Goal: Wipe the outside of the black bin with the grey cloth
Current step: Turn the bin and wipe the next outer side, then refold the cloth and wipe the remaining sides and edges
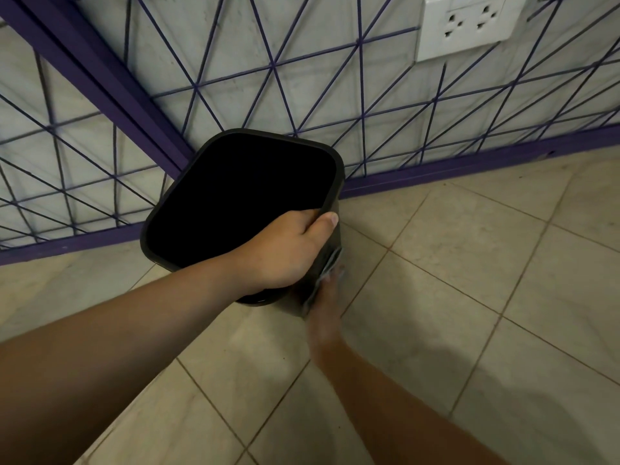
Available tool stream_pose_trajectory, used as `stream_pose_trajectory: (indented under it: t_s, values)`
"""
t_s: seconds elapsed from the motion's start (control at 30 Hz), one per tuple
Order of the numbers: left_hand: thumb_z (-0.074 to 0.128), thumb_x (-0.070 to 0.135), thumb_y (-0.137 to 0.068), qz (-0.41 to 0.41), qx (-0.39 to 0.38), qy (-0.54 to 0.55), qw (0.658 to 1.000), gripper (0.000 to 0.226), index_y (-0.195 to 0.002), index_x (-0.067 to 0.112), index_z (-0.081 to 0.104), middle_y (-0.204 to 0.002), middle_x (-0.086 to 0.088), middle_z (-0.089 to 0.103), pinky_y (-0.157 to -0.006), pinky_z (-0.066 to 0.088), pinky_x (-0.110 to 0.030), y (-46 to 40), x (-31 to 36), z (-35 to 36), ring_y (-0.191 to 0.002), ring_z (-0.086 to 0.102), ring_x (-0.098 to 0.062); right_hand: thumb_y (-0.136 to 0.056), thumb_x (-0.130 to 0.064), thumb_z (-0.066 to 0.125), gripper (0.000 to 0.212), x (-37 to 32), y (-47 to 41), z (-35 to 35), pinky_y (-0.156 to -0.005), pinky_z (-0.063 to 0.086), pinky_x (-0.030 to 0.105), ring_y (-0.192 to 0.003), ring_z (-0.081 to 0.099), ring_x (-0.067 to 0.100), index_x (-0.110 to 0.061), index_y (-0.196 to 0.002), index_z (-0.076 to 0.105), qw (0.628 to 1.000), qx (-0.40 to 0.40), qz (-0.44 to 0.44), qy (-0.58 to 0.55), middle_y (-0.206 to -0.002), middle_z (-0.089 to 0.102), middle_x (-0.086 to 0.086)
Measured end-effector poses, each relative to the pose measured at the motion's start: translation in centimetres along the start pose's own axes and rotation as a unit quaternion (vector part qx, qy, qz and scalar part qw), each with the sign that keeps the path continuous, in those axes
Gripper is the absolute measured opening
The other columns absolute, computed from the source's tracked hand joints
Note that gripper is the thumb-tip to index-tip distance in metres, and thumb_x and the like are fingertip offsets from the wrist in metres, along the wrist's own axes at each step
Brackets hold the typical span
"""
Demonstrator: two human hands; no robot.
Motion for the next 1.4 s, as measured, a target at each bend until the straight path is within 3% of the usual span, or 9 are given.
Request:
stream_pose_trajectory:
  t_s: [0.17, 0.37, 0.5, 0.67, 0.8, 0.87, 1.03, 1.13, 1.4]
  values:
    - [0.041, 0.039, -0.104, -0.011, -0.008, 0.028, 1.000, 0.044, -0.100, 0.002, 0.065, -0.099, -0.018, 0.070, -0.094, 0.050, -0.046, 0.0, -0.1, 0.0, -0.096, 0.067, -0.025, -0.087, -0.077, 0.042, 0.095, -1.6, 1.9, 1.9, -0.133, 0.019, 0.040, -0.162, 0.016, 0.007, -0.034, -0.167, 0.014, 0.993, 0.024, -0.099, 0.055, -0.175, 0.017, -0.012]
    - [0.040, 0.038, -0.105, -0.017, -0.011, 0.031, 0.999, 0.043, -0.101, 0.005, 0.066, -0.101, -0.018, 0.068, -0.093, 0.050, -0.043, 0.1, 0.2, 0.2, -0.097, 0.066, -0.025, -0.072, -0.093, 0.058, 0.113, -1.9, -6.4, -1.4, -0.130, 0.028, 0.052, -0.155, 0.038, 0.021, -0.029, -0.163, 0.035, 0.999, 0.037, 0.001, 0.039, -0.167, 0.040, 0.003]
    - [0.039, 0.042, -0.104, -0.015, -0.009, 0.027, 0.999, 0.048, -0.100, 0.002, 0.066, -0.102, -0.020, 0.069, -0.094, 0.048, -0.049, 0.2, 0.2, -0.1, -0.096, 0.067, -0.027, -0.109, -0.053, 0.035, 0.060, -1.6, -4.0, -0.5, -0.126, 0.035, 0.052, -0.145, 0.051, 0.025, -0.020, -0.158, 0.043, 0.996, 0.068, 0.044, 0.030, -0.154, 0.055, 0.009]
    - [0.037, 0.045, -0.104, -0.027, -0.018, 0.011, 0.999, 0.053, -0.105, 0.000, 0.064, -0.099, -0.016, 0.068, -0.088, 0.049, -0.037, 0.3, 0.4, -0.1, -0.101, 0.065, -0.031, -0.115, -0.036, 0.024, 0.052, 0.4, 1.9, -0.4, -0.127, 0.032, 0.041, -0.151, 0.039, 0.021, -0.025, -0.166, 0.023, 0.985, 0.064, 0.078, 0.138, -0.166, 0.039, 0.003]
    - [0.036, 0.048, -0.104, -0.049, -0.035, 0.000, 0.998, 0.044, -0.107, 0.018, 0.067, -0.110, 0.000, 0.069, -0.100, 0.045, -0.033, 0.5, 0.4, -0.3, -0.109, 0.063, -0.015, -0.115, -0.029, 0.028, 0.028, -0.4, 3.5, -2.8, -0.082, 0.054, 0.039, -0.079, 0.053, 0.015, -0.027, -0.121, 0.056, 0.959, 0.076, 0.127, 0.240, -0.087, 0.058, 0.001]
    - [0.036, 0.047, -0.104, -0.050, -0.054, -0.004, 0.997, 0.045, -0.124, 0.018, 0.064, -0.122, 0.001, 0.066, -0.099, 0.039, -0.026, 0.9, 0.8, -0.3, -0.117, 0.057, -0.011, -0.113, -0.028, 0.031, 0.033, -2.2, 3.9, -3.5, -0.068, 0.051, 0.037, -0.072, 0.050, 0.016, -0.025, -0.099, 0.060, 0.958, 0.096, 0.116, 0.243, -0.080, 0.056, 0.003]
    - [0.038, 0.048, -0.103, -0.062, -0.102, -0.043, 0.992, 0.053, -0.148, 0.021, 0.043, -0.151, 0.002, 0.046, -0.103, 0.026, -0.025, 2.8, 0.8, -0.6, -0.140, 0.040, -0.018, -0.111, -0.031, 0.039, 0.034, -5.7, 3.9, -5.4, -0.096, 0.047, 0.044, -0.093, 0.060, 0.022, -0.012, -0.104, 0.067, 0.968, 0.189, 0.140, 0.086, -0.101, 0.065, 0.011]
    - [0.042, 0.048, -0.101, -0.078, -0.147, -0.049, 0.985, 0.058, -0.152, 0.020, 0.038, -0.156, 0.002, 0.040, -0.114, 0.026, -0.030, 4.0, 0.7, -0.9, -0.144, 0.035, -0.020, -0.110, -0.033, 0.038, 0.037, -7.2, 3.5, -6.2, -0.084, 0.051, 0.035, -0.088, 0.063, 0.018, -0.016, -0.099, 0.068, 0.976, 0.183, 0.115, -0.027, -0.097, 0.068, 0.004]
    - [0.061, 0.030, -0.094, -0.085, -0.212, -0.065, 0.971, 0.014, -0.090, 0.024, 0.072, -0.099, -0.001, 0.068, -0.094, 0.046, -0.040, 5.5, 0.0, -2.6, -0.098, 0.062, -0.020, -0.103, -0.024, 0.056, 0.026, -9.0, 3.6, -6.5, -0.095, 0.052, 0.036, -0.095, 0.065, 0.016, -0.019, -0.128, 0.060, 0.983, 0.161, 0.073, -0.053, -0.117, 0.064, 0.004]
Point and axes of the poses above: each hand's wrist, its own y-axis away from the middle knuckle, its own z-axis out of the palm, x = y × z, the point moved 4 cm from there along -y, towards the middle knuckle
